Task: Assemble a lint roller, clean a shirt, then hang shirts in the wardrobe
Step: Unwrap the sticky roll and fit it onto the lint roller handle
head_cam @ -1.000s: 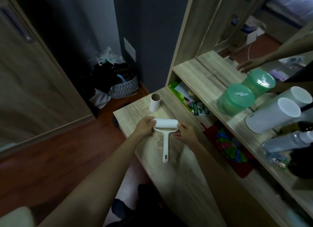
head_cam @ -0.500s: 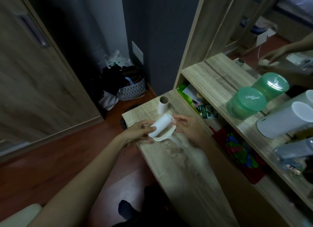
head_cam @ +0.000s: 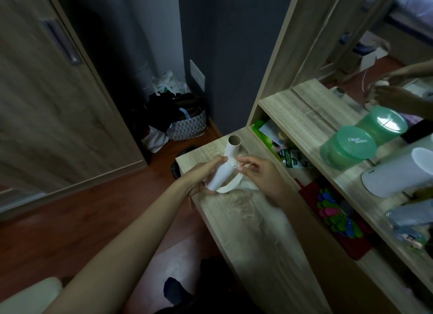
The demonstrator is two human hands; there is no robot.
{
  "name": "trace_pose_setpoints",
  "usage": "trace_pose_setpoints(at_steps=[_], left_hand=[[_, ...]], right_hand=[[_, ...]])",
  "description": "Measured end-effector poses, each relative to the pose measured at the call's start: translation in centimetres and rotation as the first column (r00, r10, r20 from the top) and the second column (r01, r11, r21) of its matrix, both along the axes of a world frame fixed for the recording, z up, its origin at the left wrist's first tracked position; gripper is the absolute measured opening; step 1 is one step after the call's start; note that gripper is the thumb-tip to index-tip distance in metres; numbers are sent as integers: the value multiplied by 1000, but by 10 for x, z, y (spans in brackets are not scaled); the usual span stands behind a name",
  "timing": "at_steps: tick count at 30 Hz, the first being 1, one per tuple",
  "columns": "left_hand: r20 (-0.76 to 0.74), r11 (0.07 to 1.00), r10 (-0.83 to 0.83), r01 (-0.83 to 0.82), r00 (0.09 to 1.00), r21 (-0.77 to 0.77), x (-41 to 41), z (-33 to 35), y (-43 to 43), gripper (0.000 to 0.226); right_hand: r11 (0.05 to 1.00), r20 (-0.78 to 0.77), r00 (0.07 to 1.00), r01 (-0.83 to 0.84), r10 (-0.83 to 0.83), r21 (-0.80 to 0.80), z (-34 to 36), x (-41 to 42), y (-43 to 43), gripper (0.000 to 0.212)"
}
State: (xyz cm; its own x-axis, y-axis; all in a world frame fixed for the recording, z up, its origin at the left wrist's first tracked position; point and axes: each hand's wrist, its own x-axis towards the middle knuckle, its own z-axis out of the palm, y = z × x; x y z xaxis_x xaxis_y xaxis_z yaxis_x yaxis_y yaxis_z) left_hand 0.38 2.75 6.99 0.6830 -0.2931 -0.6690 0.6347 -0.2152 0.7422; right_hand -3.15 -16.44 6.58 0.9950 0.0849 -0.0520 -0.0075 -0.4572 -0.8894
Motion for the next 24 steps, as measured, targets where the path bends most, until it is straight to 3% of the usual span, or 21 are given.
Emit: trace_pose_setpoints(at_steps=[8,17,24], left_hand=[[50,997,-29,26,998,69,3,-6,2,58],[185,990,-134,138,974,-10,0,-13,13,35],[325,978,-207,189,923,85,1,-26,16,47]], right_hand=[[991,-82,995,64,-55,115,5,-4,5,29],[995,-62,998,21,-15,93,16,0,-5,30],[995,-122,992,10,2,98,25,5,-6,29]])
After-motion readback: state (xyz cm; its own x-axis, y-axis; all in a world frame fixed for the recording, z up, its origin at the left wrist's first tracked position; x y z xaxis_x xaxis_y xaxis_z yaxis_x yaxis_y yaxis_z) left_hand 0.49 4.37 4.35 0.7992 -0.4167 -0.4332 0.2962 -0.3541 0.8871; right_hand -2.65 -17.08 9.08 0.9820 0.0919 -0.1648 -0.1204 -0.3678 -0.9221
